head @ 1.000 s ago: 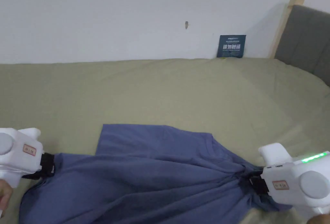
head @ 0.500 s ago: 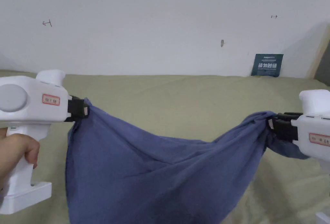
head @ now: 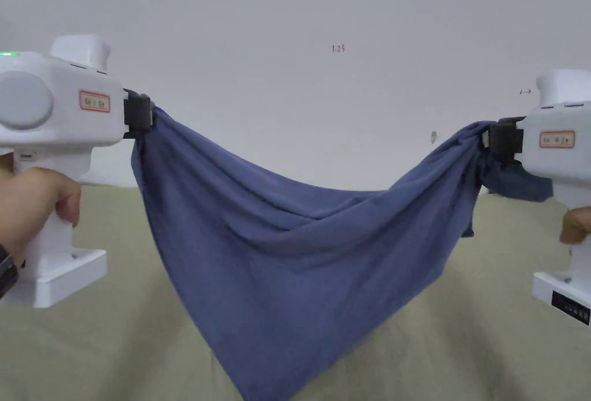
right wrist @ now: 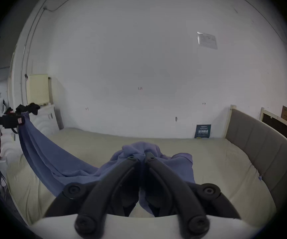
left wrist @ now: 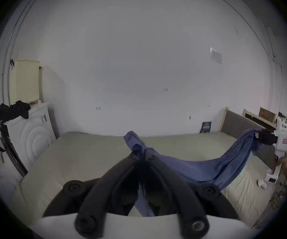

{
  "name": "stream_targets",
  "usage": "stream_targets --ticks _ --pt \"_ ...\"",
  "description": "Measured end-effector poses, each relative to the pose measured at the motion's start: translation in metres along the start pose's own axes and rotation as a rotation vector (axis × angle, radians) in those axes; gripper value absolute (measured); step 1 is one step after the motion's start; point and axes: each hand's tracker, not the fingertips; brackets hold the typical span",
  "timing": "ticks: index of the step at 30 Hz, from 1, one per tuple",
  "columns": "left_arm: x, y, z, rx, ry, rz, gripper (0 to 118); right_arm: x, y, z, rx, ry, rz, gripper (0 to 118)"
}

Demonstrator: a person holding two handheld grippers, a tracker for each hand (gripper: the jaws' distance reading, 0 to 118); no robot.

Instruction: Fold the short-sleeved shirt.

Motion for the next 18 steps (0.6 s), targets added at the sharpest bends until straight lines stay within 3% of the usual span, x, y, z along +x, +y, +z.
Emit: stream_targets --ticks 12,18 --pt "-0.024 0.027 -0.005 0.035 0.023 0.05 4 0.001 0.032 -0.011 0.053 -0.019 -0.023 6" --pt "-0.032 0.021 -0.013 0.033 0.031 0.082 4 0.008 0.029 -0.026 0.035 -0.034 -0.072 7"
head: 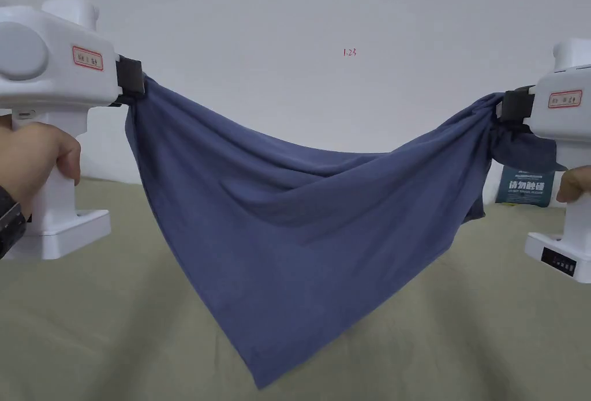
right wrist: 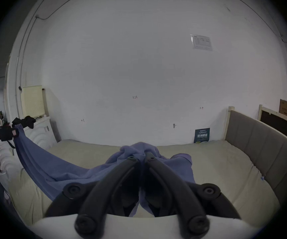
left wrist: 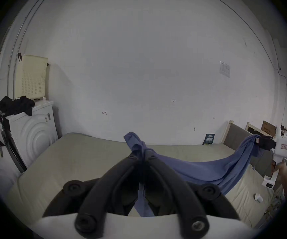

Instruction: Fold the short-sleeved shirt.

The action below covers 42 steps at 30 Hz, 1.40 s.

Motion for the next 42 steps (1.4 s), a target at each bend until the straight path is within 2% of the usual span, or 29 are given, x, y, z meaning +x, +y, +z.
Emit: stream_targets --ticks 4,8,13,20,28,32,42 --pt "-0.004 -0.008 0.005 0.008 -0.015 -0.001 4 0.005 -0.007 0.003 0.016 0.012 -0.026 6" --pt "-0.013 -0.021 0.008 -0.002 -0.026 -0.039 4 0.014 -0.022 0.009 0.015 0.017 -0.004 6" --pt "-0.03 -0.044 0.011 -0.041 -0.037 0.01 4 0.033 -0.041 0.016 -0.008 -0.002 -0.054 6" --pt "-0.034 -0.109 0.042 -0.1 -0.088 0.004 4 0.043 -0.099 0.054 -0.052 0.05 -0.052 6" --pt "-0.047 -0.22 0.087 -0.247 -0.123 0.066 4 0.065 -0.188 0.097 -0.218 0.081 -0.103 6" --pt "-0.056 -0.266 0.106 -0.312 -0.125 0.141 4 0.075 -0.228 0.117 -0.327 0.081 -0.119 6" --pt "-0.067 -0.358 0.158 -0.467 -0.136 0.16 4 0.093 -0.307 0.165 -0.523 0.079 -0.153 6"
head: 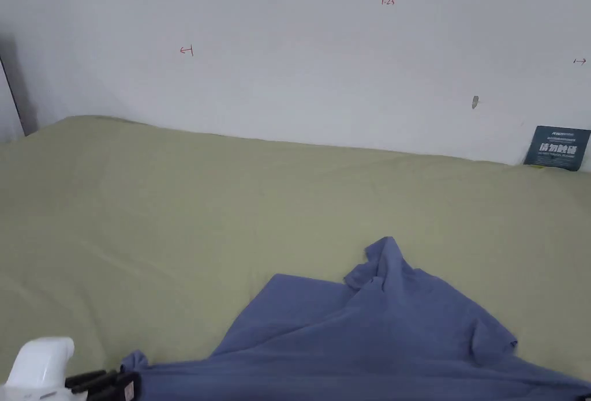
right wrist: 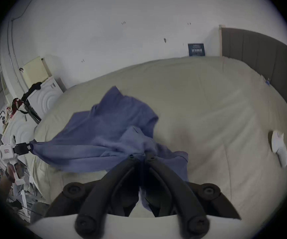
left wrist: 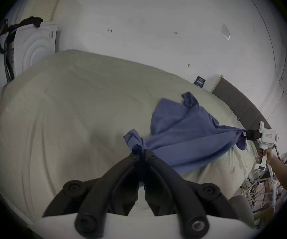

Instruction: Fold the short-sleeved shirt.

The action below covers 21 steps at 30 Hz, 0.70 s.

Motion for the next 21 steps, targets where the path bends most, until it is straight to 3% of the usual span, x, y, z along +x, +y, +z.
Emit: stream_targets --ticks 5,7,8,9,10,11,13,15,19,21 --pt "-0.006 -0.03 -0.001 -0.057 0.0 0.041 5 0.006 -0.019 0.001 -0.041 -0.006 -0.029 7" --pt "-0.005 -0.038 -0.002 -0.078 0.01 0.051 11 0.005 -0.02 0.004 -0.045 -0.005 -0.044 7" --pt "-0.003 -0.041 -0.002 -0.083 0.011 0.05 24 0.004 -0.02 0.006 -0.045 -0.003 -0.051 16" --pt "0.0 -0.043 -0.001 -0.101 0.027 0.052 47 0.002 -0.019 0.009 -0.049 -0.001 -0.064 42" --pt "0.002 -0.043 0.002 -0.112 0.064 0.066 76 -0.001 -0.017 0.014 -0.051 -0.002 -0.073 75" --pt "0.005 -0.041 0.005 -0.117 0.076 0.086 97 -0.004 -0.015 0.018 -0.049 -0.004 -0.083 98" --pt "0.012 -0.037 0.02 -0.066 0.06 0.145 99 -0.013 -0.01 0.033 -0.021 0.033 -0.077 98" --pt "0.024 -0.024 0.035 -0.034 0.068 0.135 99 -0.034 -0.003 0.047 0.027 -0.041 0.017 98" --pt "0.076 -0.001 0.059 0.028 0.267 -0.068 95 -0.087 0.002 0.07 0.043 -0.185 0.139 98" --pt "0.107 -0.005 0.071 0.099 0.303 -0.143 62 -0.117 -0.008 0.085 0.067 -0.205 0.126 87"
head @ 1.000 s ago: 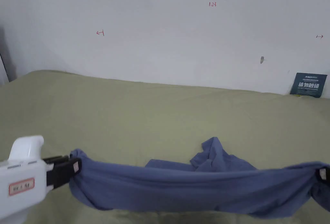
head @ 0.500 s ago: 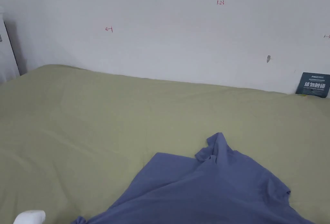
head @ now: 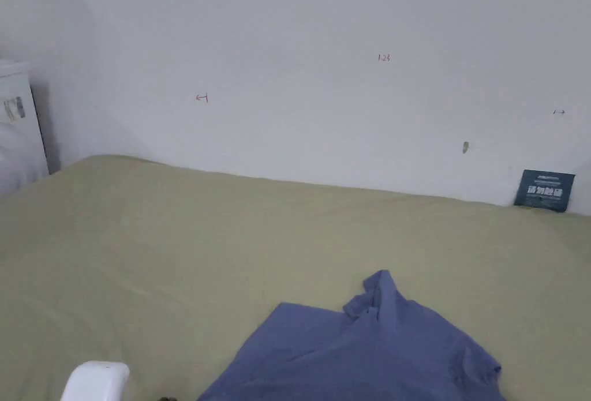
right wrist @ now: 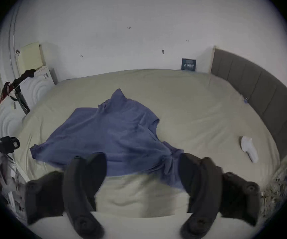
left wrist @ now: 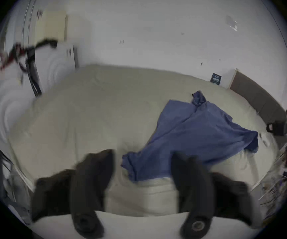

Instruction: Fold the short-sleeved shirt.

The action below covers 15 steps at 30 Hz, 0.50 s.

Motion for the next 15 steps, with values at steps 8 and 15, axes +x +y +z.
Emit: stream_targets --ticks 8,15 --pt "0.079 -0.067 0.058 0.045 -0.095 0.068 0 -0.085 -0.094 0.065 0.102 -0.038 0.026 2" --pt "0.103 -0.12 0.068 -0.075 -0.132 0.022 0 -0.108 -0.144 0.072 -0.002 0.065 0.029 2"
